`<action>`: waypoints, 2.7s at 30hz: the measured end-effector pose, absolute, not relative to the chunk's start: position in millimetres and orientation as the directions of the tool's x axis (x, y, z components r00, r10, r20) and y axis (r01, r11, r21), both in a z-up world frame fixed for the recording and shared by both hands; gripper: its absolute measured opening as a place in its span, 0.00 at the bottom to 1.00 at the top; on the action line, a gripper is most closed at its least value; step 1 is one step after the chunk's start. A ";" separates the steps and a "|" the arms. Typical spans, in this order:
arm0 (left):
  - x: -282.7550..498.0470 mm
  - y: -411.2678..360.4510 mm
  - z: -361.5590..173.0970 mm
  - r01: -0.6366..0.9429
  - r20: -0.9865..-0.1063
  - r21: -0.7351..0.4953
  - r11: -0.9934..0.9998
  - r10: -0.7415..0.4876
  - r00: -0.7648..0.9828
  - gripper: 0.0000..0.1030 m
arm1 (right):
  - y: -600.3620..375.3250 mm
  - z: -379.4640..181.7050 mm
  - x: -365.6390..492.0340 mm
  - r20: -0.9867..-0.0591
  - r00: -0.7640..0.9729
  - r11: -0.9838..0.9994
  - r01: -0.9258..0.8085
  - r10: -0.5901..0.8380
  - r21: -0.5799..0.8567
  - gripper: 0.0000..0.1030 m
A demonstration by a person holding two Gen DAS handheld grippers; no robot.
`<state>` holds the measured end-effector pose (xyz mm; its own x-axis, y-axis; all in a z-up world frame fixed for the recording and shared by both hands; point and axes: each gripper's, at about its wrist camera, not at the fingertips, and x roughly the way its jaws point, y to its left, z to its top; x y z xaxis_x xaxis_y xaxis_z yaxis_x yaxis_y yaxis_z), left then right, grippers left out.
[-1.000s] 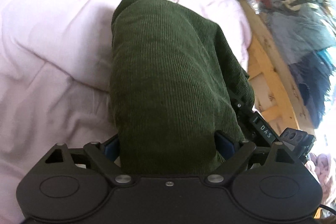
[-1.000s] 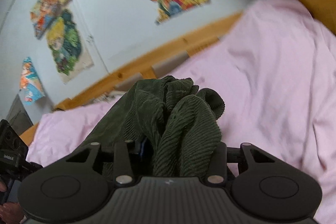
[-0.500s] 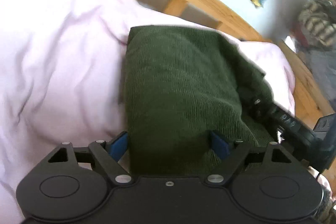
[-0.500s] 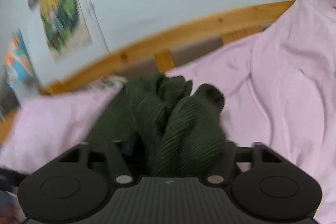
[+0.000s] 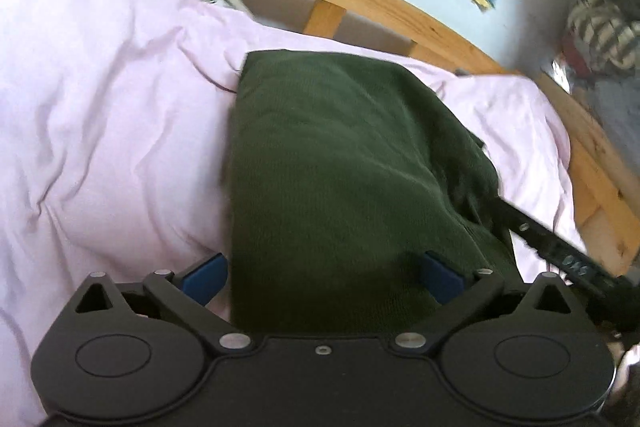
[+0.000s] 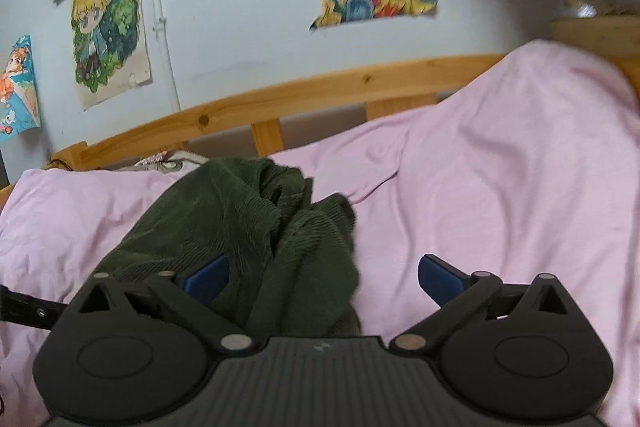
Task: Fold large clothes
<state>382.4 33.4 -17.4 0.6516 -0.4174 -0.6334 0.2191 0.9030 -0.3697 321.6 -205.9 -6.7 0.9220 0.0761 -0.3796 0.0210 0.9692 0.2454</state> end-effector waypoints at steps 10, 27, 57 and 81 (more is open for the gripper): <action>316.2 12.4 12.2 0.186 -0.546 -0.329 0.926 -0.348 0.762 0.99 | -213.6 20.2 231.8 -0.245 0.970 0.978 0.059 -0.009 0.200 1.00; 188.5 -0.7 77.9 0.200 -0.393 -0.089 0.976 -0.219 0.893 0.99 | -197.2 58.2 117.8 -0.044 0.995 0.976 0.097 -0.090 0.197 1.00; 134.1 60.3 7.2 0.066 -0.438 -0.001 0.998 -0.060 0.897 0.99 | -115.8 17.1 81.8 -0.211 0.966 0.988 0.154 -0.149 0.007 1.00; 127.6 50.4 3.1 0.075 -0.427 0.076 0.994 -0.035 0.903 0.99 | -123.1 15.2 82.1 -0.220 0.965 0.989 0.149 -0.142 0.015 1.00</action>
<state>127.6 50.4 3.1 0.9033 -0.0353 -0.4275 0.0748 0.9943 0.0760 82.1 -123.1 15.2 0.9650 -0.1425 -0.2200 0.1494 0.9887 0.0150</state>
